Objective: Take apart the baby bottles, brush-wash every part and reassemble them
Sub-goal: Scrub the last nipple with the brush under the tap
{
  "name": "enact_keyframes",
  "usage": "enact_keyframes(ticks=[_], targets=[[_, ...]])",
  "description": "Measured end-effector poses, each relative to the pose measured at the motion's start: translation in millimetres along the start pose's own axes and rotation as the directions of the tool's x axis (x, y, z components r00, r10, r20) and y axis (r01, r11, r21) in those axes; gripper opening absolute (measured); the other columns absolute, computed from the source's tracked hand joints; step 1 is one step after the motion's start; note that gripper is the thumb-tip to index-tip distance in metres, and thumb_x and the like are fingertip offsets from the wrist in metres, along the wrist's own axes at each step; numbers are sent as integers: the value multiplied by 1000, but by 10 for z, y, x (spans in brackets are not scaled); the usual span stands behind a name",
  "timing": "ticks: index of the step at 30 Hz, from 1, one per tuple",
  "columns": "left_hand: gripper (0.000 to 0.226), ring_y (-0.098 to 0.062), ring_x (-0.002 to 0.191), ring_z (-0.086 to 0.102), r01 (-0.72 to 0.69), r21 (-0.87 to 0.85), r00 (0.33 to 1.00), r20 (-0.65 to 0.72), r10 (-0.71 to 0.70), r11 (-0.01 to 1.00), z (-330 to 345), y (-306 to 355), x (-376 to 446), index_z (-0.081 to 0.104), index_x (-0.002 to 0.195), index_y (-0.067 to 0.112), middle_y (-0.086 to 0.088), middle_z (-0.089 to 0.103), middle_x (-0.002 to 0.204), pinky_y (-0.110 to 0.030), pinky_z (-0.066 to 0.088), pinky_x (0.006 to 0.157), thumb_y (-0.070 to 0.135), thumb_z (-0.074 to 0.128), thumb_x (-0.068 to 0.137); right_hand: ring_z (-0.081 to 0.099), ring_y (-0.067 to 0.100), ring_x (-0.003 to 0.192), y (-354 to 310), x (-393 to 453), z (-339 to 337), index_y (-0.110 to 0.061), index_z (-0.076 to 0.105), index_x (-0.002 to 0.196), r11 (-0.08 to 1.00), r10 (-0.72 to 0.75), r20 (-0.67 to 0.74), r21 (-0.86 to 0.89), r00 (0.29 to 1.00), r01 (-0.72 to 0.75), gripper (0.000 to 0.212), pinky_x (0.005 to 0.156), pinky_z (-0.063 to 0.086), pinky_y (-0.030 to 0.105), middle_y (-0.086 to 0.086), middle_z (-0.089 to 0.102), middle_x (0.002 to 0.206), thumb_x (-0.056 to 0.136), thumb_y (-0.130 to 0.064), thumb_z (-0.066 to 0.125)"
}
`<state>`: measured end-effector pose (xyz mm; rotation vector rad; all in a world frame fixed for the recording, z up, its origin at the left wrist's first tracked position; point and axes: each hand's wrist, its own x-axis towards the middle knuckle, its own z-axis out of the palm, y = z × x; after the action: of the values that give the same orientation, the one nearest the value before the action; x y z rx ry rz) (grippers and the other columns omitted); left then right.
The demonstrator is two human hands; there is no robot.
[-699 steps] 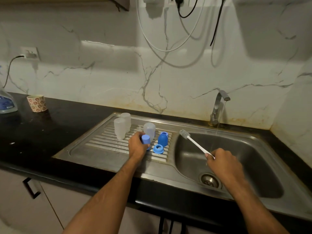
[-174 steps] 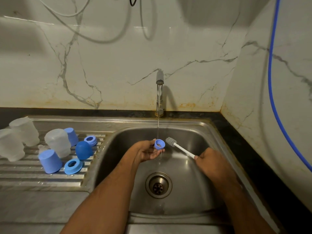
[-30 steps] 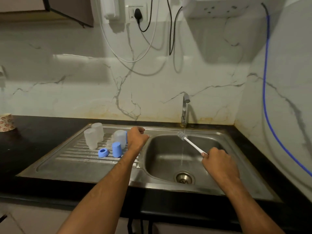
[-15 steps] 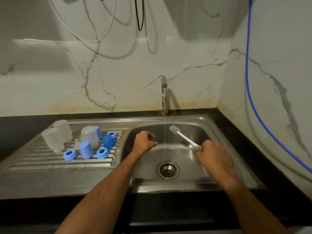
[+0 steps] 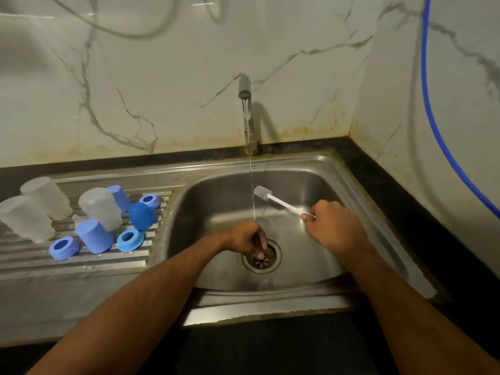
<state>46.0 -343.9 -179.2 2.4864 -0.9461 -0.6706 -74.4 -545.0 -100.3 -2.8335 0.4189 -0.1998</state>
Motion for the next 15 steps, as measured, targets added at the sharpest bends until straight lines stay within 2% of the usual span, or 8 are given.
enact_keyframes(ticks=[2,4,6,8,11,14,15], targets=[[28,-12,86,69,-27,33,996,86,24,999,125,15,111,76,104,6,-9,77,100,-18,53,80,9,85,77,65,25,85,29,78,58,-15,68,101,1000,12,22,-2,1000,-12,34,72,49,35,4,66,89,102,-45,54],[30,-10,87,67,-50,93,986,166,34,994,239,6,184,75,103,10,-4,75,102,-17,52,80,17,88,76,64,24,83,30,142,94,-14,67,100,1000,7,31,3,1000,-7,34,72,48,34,4,66,90,102,-45,53],[33,-11,89,65,-64,111,968,248,35,992,332,-26,197,72,103,13,2,70,101,-24,57,82,21,88,75,58,22,78,20,155,132,-13,67,100,1000,-3,30,12,1000,3,34,70,45,33,2,60,84,103,-44,52],[32,-12,87,64,-82,106,946,322,43,991,435,-48,188,70,106,11,0,66,103,-25,58,76,15,85,78,53,21,75,17,123,174,-13,67,101,1000,-3,37,4,999,3,34,69,42,32,1,55,82,103,-44,52],[28,-17,90,63,-127,146,933,354,68,981,556,-48,198,69,109,9,-4,64,108,-30,59,78,8,79,83,51,21,75,41,96,229,-13,66,104,1000,8,39,-9,999,-8,34,70,42,32,0,53,83,103,-44,52],[20,-7,82,59,-132,106,934,345,88,985,559,-48,229,71,105,10,10,60,93,-28,56,77,3,72,86,57,24,78,38,114,238,-14,66,102,1000,-1,38,-23,999,2,34,70,45,33,1,56,84,103,-45,52],[19,-7,79,61,-106,81,939,336,73,991,548,-59,240,71,105,7,9,62,91,-30,58,78,-1,69,88,60,26,81,35,118,237,-14,66,101,1000,-1,41,-28,999,2,34,71,46,33,3,59,87,103,-45,52]])
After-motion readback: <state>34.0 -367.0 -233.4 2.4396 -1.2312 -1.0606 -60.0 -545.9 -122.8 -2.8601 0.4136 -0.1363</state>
